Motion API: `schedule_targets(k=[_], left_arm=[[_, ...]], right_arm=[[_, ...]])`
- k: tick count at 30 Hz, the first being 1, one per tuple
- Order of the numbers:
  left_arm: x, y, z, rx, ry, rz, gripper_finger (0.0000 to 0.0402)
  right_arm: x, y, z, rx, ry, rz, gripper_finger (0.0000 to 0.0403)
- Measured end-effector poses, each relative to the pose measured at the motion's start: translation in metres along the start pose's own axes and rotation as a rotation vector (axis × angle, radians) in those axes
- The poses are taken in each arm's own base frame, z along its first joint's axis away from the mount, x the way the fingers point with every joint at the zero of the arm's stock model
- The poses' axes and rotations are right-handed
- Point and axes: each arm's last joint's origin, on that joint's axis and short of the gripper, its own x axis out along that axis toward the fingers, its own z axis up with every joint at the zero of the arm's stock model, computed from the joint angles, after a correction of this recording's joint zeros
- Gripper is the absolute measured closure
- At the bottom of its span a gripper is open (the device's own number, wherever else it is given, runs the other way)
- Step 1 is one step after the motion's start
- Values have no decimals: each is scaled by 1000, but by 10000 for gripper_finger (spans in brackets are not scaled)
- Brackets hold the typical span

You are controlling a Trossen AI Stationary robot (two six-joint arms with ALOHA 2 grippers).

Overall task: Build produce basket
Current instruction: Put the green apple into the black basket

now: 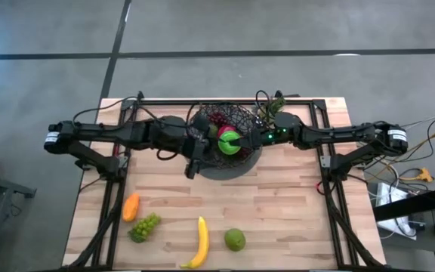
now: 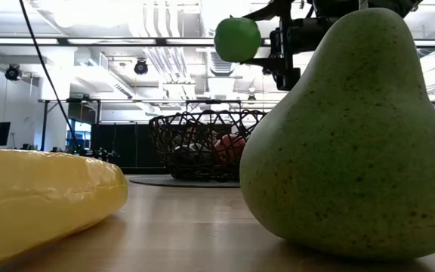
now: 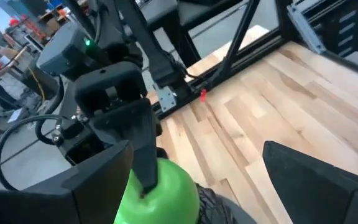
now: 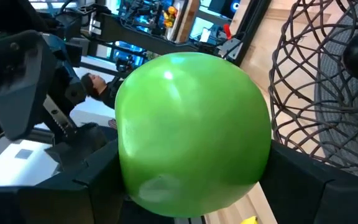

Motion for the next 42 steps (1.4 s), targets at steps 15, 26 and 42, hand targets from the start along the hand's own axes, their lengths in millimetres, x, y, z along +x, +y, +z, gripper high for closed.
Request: schedule_targets(k=[15, 26, 42], left_arm=[[52, -3, -26, 0, 220, 226, 58], [70, -7, -36, 1, 257, 241, 58], [52, -4, -33, -163, 268, 286, 58]], right_arm=[[0, 0, 0, -9, -8, -4, 115], [0, -1, 0, -7, -7, -11, 115], [0, 1, 0, -8, 18, 9, 115]])
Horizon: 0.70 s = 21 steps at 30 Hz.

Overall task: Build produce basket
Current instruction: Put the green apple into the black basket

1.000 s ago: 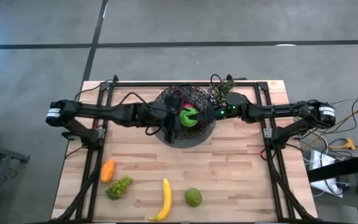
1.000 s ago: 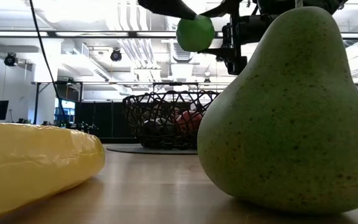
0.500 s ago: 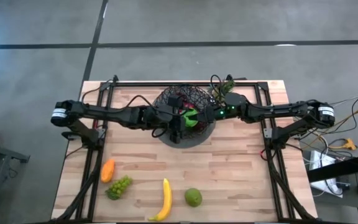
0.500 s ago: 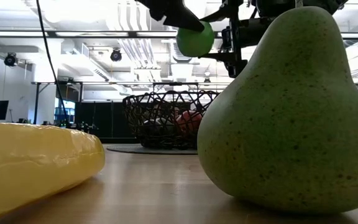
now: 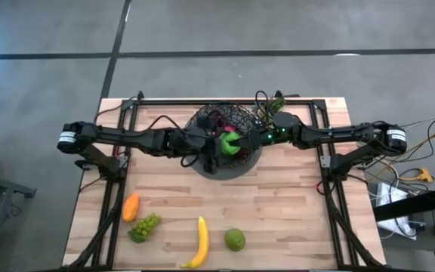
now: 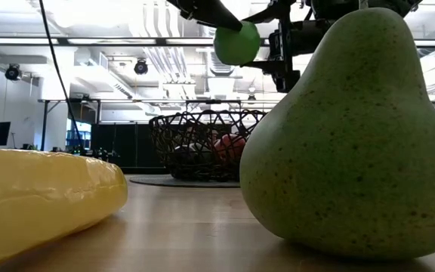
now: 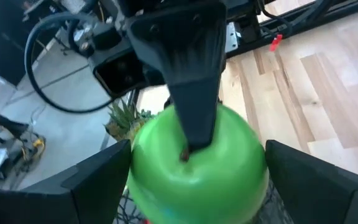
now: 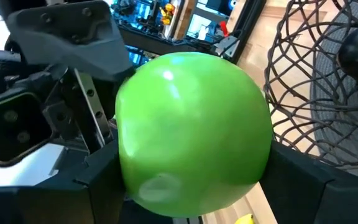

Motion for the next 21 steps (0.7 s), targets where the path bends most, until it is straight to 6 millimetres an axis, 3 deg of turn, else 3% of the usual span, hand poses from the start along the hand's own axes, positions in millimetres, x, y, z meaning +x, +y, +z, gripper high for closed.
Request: schedule_targets(k=[21], left_arm=[[12, -14, -26, -39, -108, -11, 58]], right_arm=[[-5, 6, -3, 19, 97, 44, 115]])
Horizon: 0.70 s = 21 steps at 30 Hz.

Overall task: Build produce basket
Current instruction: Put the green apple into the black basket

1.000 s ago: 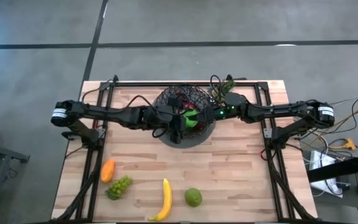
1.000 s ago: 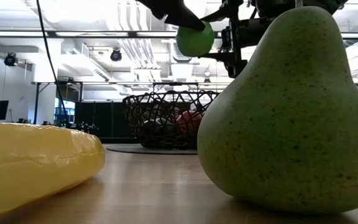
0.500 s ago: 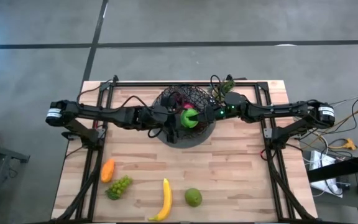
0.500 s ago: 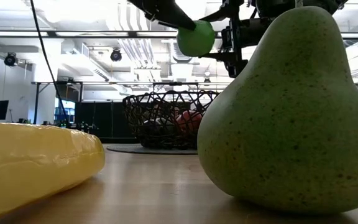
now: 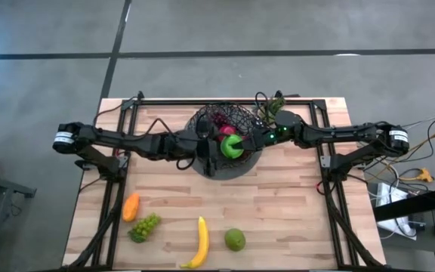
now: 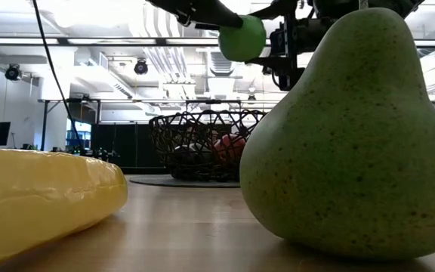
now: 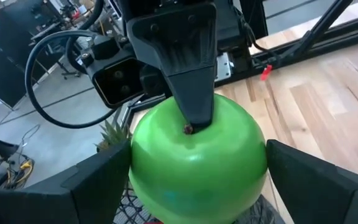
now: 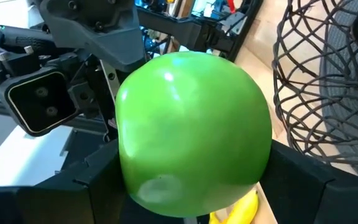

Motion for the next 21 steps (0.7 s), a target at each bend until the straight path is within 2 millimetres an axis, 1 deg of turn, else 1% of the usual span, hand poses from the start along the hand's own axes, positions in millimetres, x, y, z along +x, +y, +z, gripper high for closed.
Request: schedule_targets(k=[4, 9, 13, 15, 18, 20, 21], left_arm=[[1, -2, -4, -11, -15, 5, 58], [-6, 1, -7, 4, 38, 6, 59], [-29, 11, -1, 14, 76, 28, 59], [-39, 14, -6, 33, 145, 44, 59], [-53, 18, -11, 46, 218, 92, 59], [-65, 24, -7, 3, 212, 144, 59], [-71, 27, -6, -21, 206, 166, 59]], right_arm=[[1, -3, -1, 15, 7, -20, 115], [5, -19, -3, 69, -26, -151, 115], [11, -27, -1, 89, -48, -180, 115], [16, -34, 1, 106, -52, -211, 115], [25, -40, 10, 138, -75, -227, 115], [33, -44, 18, 158, -74, -231, 115], [38, -50, 21, 173, -63, -248, 115]])
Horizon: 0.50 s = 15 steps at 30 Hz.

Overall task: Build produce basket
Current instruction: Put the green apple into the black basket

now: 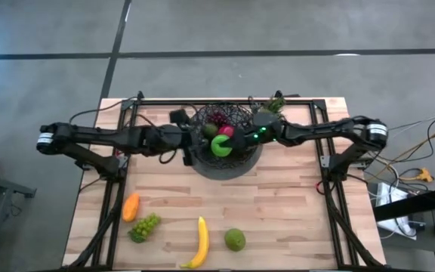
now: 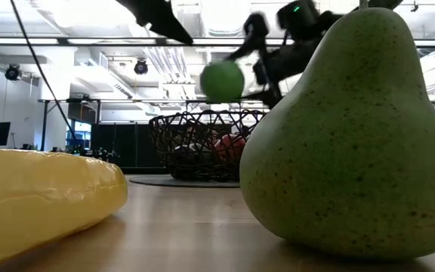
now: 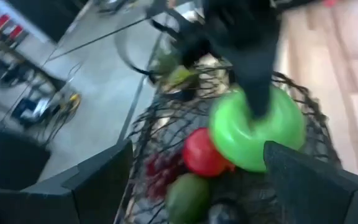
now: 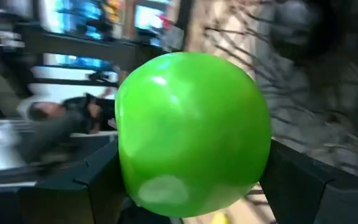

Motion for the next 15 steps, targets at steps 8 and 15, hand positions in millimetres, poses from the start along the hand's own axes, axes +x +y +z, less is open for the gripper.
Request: schedule_targets(k=[8, 15], left_arm=[[-18, 11, 0, -110, -43, 29, 59], [-19, 11, 0, -113, -44, 27, 59]], right_arm=[[44, -4, 44, 65, 109, -34, 115], [55, 5, 61, -30, 278, -273, 106]])
